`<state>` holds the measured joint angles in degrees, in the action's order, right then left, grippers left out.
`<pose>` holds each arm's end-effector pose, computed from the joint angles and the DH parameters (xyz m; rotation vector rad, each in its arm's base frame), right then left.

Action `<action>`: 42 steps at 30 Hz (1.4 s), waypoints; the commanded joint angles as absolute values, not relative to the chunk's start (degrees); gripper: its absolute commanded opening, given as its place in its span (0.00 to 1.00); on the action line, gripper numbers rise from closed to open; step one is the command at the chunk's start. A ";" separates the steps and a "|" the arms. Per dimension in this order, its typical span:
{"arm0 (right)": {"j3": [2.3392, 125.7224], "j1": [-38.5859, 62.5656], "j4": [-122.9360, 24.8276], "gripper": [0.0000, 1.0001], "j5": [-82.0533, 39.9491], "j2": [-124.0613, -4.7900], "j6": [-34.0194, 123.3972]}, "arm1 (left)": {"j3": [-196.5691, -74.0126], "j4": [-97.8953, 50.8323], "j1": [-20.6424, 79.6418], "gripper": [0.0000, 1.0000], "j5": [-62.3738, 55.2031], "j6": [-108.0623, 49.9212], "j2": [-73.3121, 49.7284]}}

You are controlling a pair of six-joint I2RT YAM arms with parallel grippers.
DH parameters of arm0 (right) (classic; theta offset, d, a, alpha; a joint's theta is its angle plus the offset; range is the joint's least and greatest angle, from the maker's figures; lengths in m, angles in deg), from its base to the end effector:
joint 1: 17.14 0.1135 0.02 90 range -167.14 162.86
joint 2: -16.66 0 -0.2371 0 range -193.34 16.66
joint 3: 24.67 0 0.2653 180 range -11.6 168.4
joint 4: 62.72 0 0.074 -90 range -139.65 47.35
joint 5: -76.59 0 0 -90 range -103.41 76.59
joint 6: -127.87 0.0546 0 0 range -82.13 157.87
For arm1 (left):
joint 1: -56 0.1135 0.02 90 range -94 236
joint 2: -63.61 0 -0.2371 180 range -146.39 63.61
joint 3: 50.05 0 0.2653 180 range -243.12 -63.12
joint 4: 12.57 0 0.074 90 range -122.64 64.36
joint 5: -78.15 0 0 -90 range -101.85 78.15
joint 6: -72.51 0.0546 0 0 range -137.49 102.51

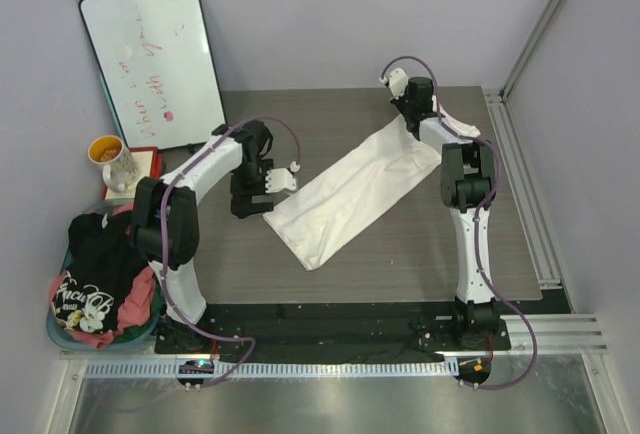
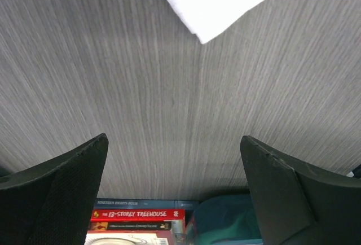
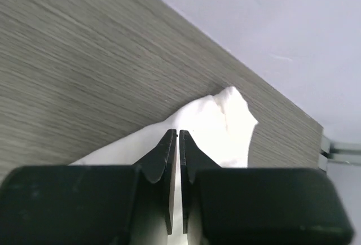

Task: Fold and stack the t-shirts
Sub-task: Rotate the tshirt 90 degrees

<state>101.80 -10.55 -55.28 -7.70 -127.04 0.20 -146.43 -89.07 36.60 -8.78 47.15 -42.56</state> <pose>0.5779 0.0613 0.1217 -0.7033 1.9014 -0.4454 0.3346 -0.1209 0.1679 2.0510 2.2723 -0.0376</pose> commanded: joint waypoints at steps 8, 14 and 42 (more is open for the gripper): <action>108.41 -10.46 -31.08 0.05 -30.41 -110.07 12.83 | -144.77 -81.71 36.92 1.00 -7.63 45.53 -39.04; 106.55 -5.10 -5.80 0.01 -46.36 -111.05 4.31 | -142.75 -67.00 40.70 1.00 -14.10 39.39 -37.90; 93.96 11.60 5.03 0.01 -44.01 -113.78 -8.09 | -149.17 -56.05 46.15 1.00 -19.23 27.07 -41.76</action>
<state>96.25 11.20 5.97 -46.56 -115.50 -6.75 -146.17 -58.13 46.00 -20.82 27.68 -40.96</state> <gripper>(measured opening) 0.020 0.996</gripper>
